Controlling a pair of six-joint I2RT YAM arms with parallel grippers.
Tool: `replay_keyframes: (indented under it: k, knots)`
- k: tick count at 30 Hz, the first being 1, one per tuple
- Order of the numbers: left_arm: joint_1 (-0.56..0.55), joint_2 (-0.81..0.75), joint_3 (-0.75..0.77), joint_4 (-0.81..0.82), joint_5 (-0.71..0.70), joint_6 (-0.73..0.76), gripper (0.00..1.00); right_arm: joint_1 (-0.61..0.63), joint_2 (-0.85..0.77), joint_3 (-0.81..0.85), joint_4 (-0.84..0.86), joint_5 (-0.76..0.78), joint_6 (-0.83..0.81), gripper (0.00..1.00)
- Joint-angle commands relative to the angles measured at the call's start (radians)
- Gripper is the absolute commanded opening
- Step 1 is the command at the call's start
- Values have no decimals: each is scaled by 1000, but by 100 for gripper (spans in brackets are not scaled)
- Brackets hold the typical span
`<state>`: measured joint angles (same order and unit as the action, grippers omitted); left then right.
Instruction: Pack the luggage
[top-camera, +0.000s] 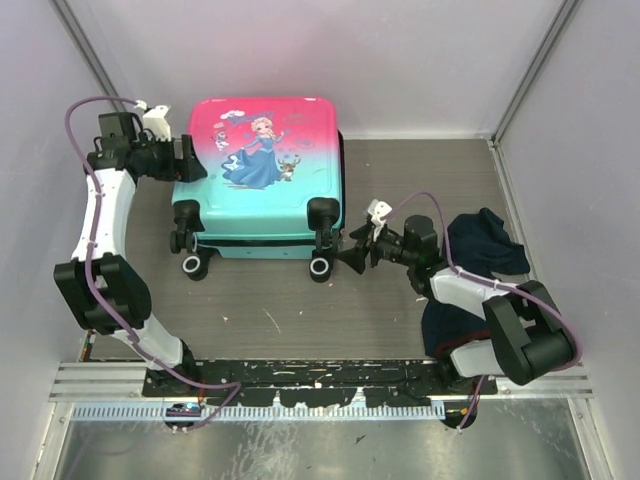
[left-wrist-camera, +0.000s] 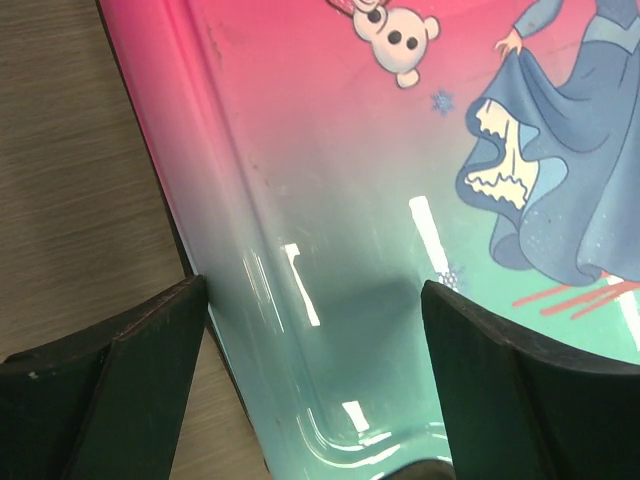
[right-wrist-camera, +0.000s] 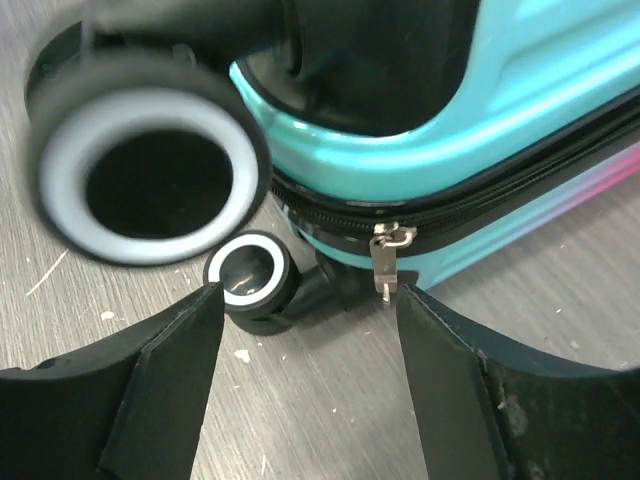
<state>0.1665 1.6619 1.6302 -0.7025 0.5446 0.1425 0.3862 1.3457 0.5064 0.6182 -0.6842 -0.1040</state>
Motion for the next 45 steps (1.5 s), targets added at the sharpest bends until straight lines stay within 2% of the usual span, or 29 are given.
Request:
replay_keyframes:
  k: [1, 3, 5, 9, 11, 14, 19, 22, 27, 30, 34, 37, 41, 45]
  knots:
    - [-41, -73, -23, -94, 115, 5, 87, 39, 30, -5, 120, 108, 38, 75]
    - [-53, -82, -35, -94, 118, 12, 87, 39, 73, 21, 155, 131, 43, 74]
    - [-72, -92, -41, -94, 124, 31, 87, 41, 112, 48, 180, 146, 31, 68]
    - [-110, -117, -47, -99, 116, 76, 87, 39, 163, 96, 203, 173, 2, 43]
    - [-118, -125, -46, -104, 114, 88, 86, 24, 165, 115, 191, 212, -3, 34]
    - [-119, -135, -45, -116, 111, 102, 86, -38, 144, 139, 149, 193, 29, 30]
    - [-120, -146, -52, -118, 116, 130, 86, -155, 106, 152, 68, 55, 37, 28]
    - [-120, -143, -44, -118, 126, 137, 85, -206, 118, 170, 15, -9, 15, 31]
    - [-147, -141, -19, -143, 136, 189, 86, -237, 122, 166, -25, -192, -54, 51]
    - [-171, -141, 0, -170, 134, 228, 86, -221, 117, 140, 1, -244, -48, 59]
    - [-210, -150, -4, -168, 104, 246, 87, -148, 102, 71, 81, -156, 12, 66]
    - [-240, -159, -19, -158, 79, 248, 87, -44, 85, 10, 131, 6, 11, 71]
    - [-265, -164, -29, -147, 65, 247, 87, 52, 122, -33, 247, 180, -7, 72]
    - [-284, -166, -23, -151, 61, 249, 87, 66, 193, -7, 320, 282, -9, 72]
